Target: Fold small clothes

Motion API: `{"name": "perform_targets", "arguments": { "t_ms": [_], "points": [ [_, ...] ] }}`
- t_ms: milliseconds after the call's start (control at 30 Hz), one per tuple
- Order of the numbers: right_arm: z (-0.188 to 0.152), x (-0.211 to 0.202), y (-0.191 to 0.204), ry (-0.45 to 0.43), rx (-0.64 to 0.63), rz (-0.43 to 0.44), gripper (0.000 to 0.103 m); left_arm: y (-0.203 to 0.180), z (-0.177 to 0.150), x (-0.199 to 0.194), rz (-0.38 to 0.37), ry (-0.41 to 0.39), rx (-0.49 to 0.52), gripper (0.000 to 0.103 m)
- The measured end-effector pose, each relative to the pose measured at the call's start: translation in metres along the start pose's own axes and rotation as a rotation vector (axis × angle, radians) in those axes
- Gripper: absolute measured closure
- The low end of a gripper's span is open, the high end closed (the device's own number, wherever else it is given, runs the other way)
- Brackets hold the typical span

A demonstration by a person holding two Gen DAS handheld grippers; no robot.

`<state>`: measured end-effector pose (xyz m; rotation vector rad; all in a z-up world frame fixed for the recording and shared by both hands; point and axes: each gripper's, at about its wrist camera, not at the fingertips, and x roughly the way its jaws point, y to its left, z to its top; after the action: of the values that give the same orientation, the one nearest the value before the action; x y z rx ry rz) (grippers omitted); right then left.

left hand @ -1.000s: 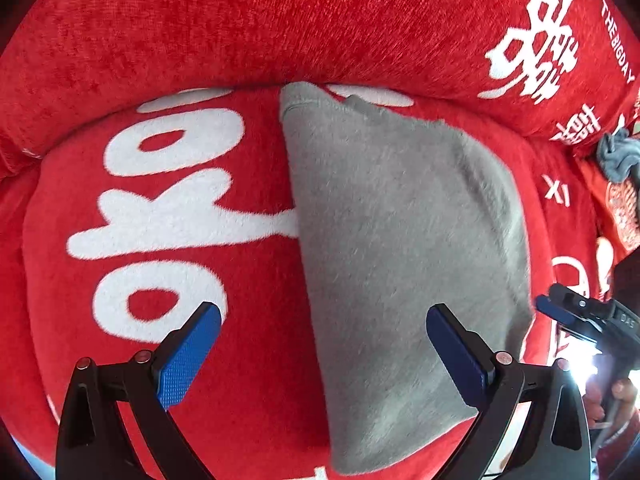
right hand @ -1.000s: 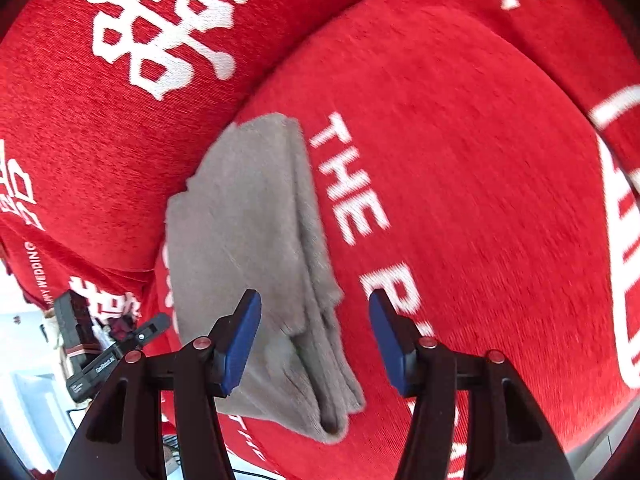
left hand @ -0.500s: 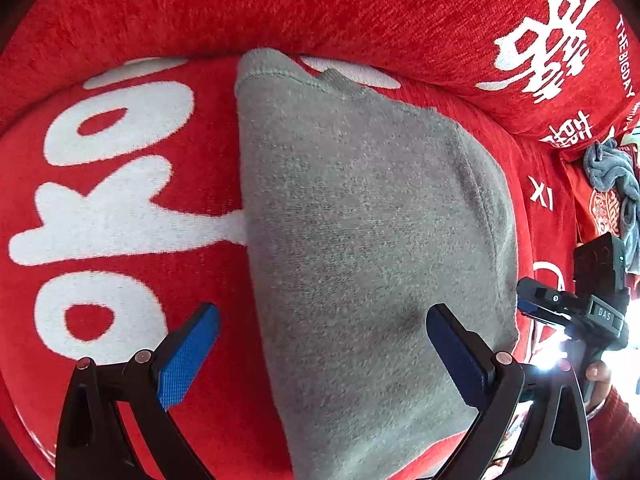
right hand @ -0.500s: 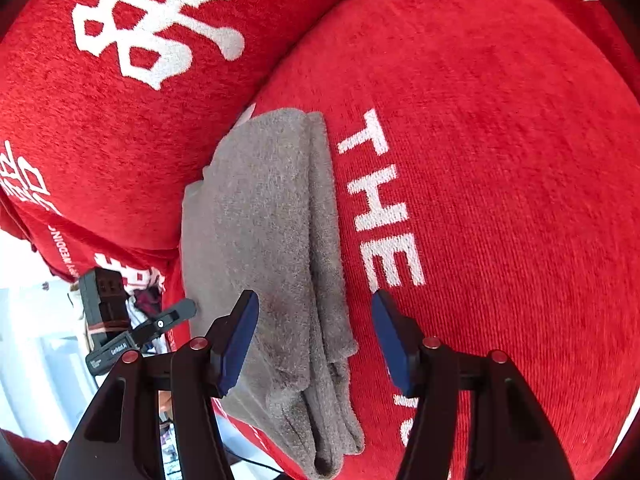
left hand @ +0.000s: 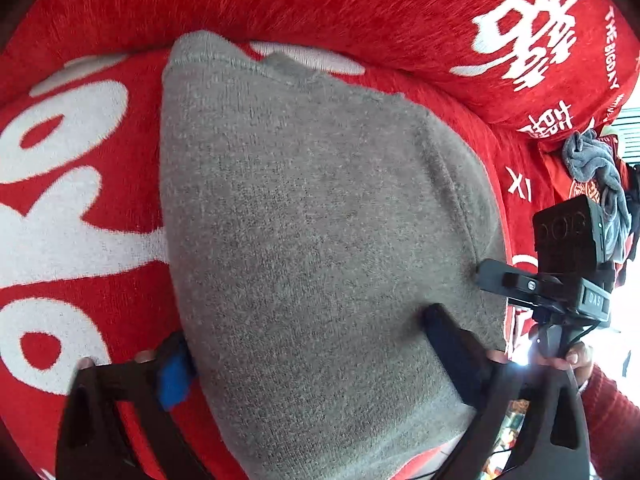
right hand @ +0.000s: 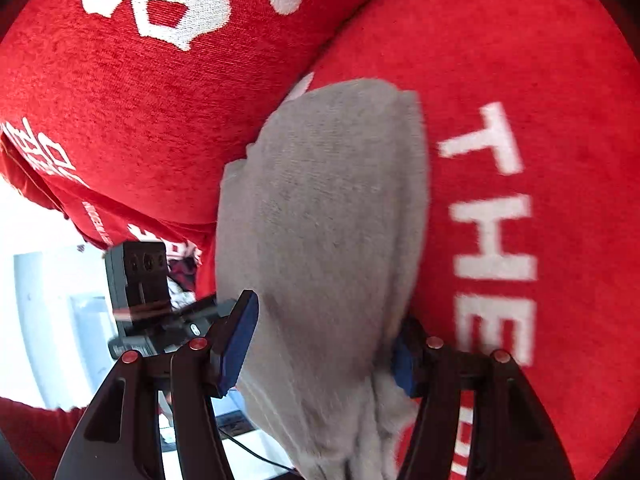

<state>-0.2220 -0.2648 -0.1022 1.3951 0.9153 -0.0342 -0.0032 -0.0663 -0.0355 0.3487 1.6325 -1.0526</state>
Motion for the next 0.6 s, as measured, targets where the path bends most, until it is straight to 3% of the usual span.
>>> {"name": "perform_targets", "arguments": {
  "t_ms": [67,133,400,600],
  "points": [
    [-0.004,0.001,0.001,0.001,0.029,-0.012,0.062,0.0,-0.005,-0.01,0.002,-0.031,0.013,0.04],
    [-0.01,-0.005,0.004,-0.025,0.063,0.034,0.07,0.004,-0.008,-0.022,-0.015,-0.051,0.02,0.056],
    [-0.045,-0.014,0.052,-0.043,0.066,0.158,0.072,-0.001,-0.028,-0.069,-0.068,-0.09,0.072,0.058],
    [-0.076,-0.011,0.086,-0.029,0.065,0.209,0.072,0.018,-0.06,-0.117,-0.09,-0.12,0.058,0.058]
  ]
}}
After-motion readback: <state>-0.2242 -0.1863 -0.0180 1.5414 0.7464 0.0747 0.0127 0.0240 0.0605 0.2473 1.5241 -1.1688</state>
